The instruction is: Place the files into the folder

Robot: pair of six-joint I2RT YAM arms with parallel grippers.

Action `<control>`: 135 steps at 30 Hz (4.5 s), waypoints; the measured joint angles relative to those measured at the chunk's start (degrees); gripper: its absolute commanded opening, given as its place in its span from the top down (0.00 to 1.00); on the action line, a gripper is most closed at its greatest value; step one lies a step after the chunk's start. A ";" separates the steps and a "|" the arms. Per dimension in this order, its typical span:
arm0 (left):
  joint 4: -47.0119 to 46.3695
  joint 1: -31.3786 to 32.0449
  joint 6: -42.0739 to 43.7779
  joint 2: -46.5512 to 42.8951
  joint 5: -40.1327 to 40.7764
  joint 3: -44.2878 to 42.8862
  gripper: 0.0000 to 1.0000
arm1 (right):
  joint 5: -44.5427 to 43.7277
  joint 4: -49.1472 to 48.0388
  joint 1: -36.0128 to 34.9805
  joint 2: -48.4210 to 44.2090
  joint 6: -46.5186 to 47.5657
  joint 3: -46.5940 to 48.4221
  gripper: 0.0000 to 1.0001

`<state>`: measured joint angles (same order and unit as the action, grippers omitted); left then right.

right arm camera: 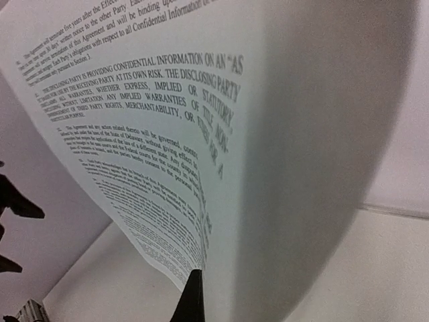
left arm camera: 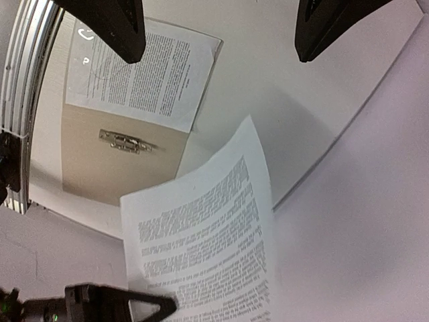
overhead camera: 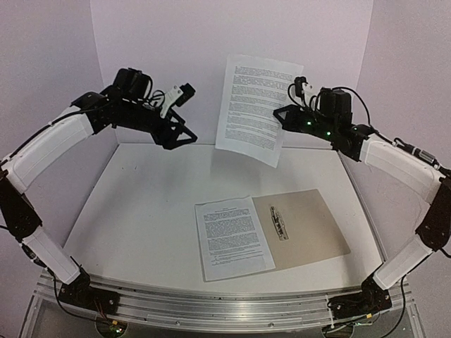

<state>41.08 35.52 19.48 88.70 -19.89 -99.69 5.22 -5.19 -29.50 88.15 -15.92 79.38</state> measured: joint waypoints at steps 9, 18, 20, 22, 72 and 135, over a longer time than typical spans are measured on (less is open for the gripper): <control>-8.24 16.54 -0.54 18.87 3.07 6.17 0.24 | -14.89 30.56 8.99 -5.90 -2.42 -2.54 1.00; -9.48 24.41 -27.18 49.64 11.40 -28.64 0.25 | -18.98 36.53 14.06 -11.37 -1.02 -7.84 1.00; -8.37 24.50 -33.36 50.97 14.87 -28.78 0.25 | -18.97 36.85 14.02 -12.91 -0.53 -9.50 1.00; -7.38 24.60 -38.20 52.11 17.35 -29.04 0.15 | -18.96 37.18 14.01 -14.68 -0.11 -11.11 1.00; -3.40 20.27 -46.04 48.45 15.05 -12.70 0.35 | 30.86 31.42 13.97 -22.51 1.93 -31.33 1.00; -1.20 -2.35 -28.39 18.17 18.48 30.61 0.16 | 33.50 54.82 14.29 26.27 38.00 1.06 0.99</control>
<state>39.88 33.17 -8.91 106.87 -1.41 -69.08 38.72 49.63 -15.20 114.41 22.08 80.44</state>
